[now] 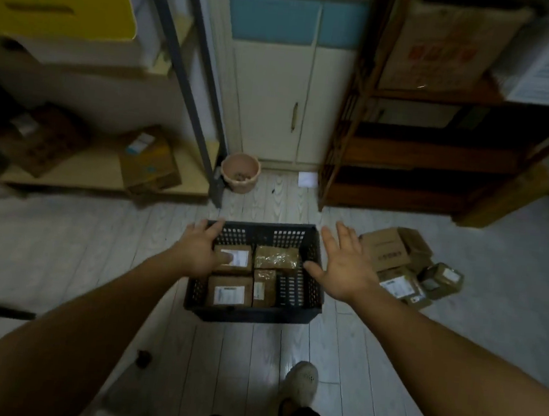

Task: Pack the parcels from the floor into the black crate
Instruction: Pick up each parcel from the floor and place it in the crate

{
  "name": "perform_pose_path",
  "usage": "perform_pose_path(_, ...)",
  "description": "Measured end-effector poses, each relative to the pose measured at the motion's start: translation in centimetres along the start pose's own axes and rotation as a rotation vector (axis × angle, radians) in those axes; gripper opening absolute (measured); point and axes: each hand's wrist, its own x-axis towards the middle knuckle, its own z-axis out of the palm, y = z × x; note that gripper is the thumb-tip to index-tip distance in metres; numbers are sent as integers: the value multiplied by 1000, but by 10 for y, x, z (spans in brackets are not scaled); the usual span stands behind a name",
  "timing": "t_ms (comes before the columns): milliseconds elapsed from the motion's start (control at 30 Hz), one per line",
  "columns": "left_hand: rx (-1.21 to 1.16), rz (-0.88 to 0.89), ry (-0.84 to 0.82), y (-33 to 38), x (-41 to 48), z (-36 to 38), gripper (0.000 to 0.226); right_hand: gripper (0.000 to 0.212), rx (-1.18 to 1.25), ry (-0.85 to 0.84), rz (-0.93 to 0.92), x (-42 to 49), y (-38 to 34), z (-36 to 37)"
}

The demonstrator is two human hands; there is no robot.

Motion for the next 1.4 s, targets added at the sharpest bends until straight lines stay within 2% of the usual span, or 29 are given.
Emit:
perform_pose_path(233,84,213,33,67,-50,-24,88,83,-156,149,114,-105,33,-57)
perform_pose_path(467,138,483,138,178,-97,-32,85,83,-229,287,279,-193,117,-122)
perform_pose_path(667,89,615,174,317,-121,12,84,84,-197,364,375,-260,216,-159)
perform_pose_path(800,80,649,111,401,-120,56,86,85,-193,384,416,-300,293,-172)
perform_pose_path(900,86,654,43,440,-110,82,86,86,-183,382,463,-315,344,-174)
perform_pose_path(1033,88,594,10,459,-84,100,85,87,-127,361,510,-301,392,-171)
perform_pose_path(1233,59,399,28,460,4,107,84,88,-30,290,499,-214,430,-155)
perform_pose_path(1400,43,326,-70,461,92,125,85,86,-17,176,458,-140,454,-136)
